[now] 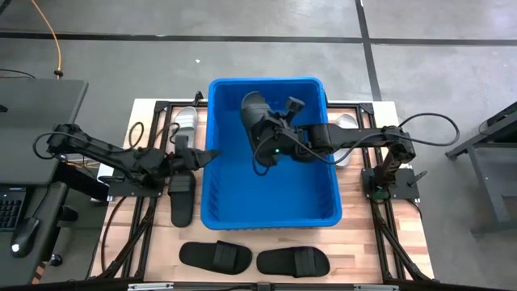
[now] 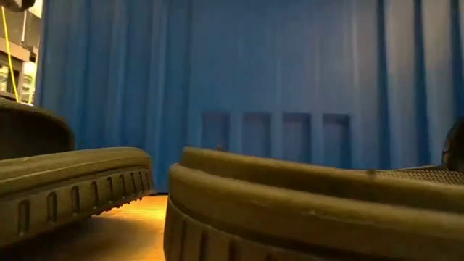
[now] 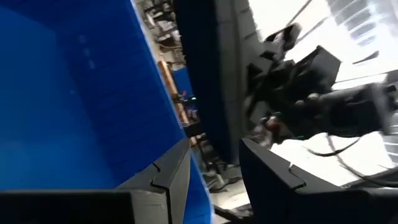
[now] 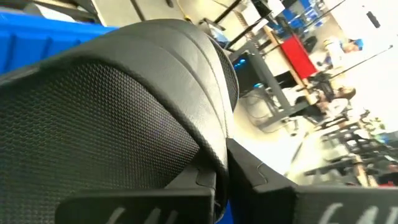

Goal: Pick and place slides into bin
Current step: Put the black slipper into the bin

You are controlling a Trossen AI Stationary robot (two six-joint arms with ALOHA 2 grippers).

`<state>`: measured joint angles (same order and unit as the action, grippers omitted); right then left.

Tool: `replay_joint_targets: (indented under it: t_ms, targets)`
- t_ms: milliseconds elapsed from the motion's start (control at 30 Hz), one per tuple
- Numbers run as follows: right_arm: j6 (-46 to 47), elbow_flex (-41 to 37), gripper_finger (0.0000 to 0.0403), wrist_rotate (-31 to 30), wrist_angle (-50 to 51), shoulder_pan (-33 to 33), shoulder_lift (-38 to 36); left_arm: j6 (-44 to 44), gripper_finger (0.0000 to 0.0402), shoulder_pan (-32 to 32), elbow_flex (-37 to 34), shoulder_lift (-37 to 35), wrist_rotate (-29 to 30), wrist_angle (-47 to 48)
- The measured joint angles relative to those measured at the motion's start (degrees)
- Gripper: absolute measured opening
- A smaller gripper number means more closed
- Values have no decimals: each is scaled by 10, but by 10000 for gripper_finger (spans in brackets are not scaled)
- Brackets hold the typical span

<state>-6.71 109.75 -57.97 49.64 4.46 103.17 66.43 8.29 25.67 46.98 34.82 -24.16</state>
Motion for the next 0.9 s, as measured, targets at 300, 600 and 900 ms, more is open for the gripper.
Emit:
replay_joint_targets:
  t_ms: [300,600,900]
  targets:
    - [6,0,0,57,-15,-17,8,-30,129,0,81,85,-10,5]
    - [-8,0,0,25,-25,-13,8,-87,129,-31,151,72,-75,79]
    - [-40,0,0,43,-75,-14,8,-60,129,-42,179,103,-63,102]
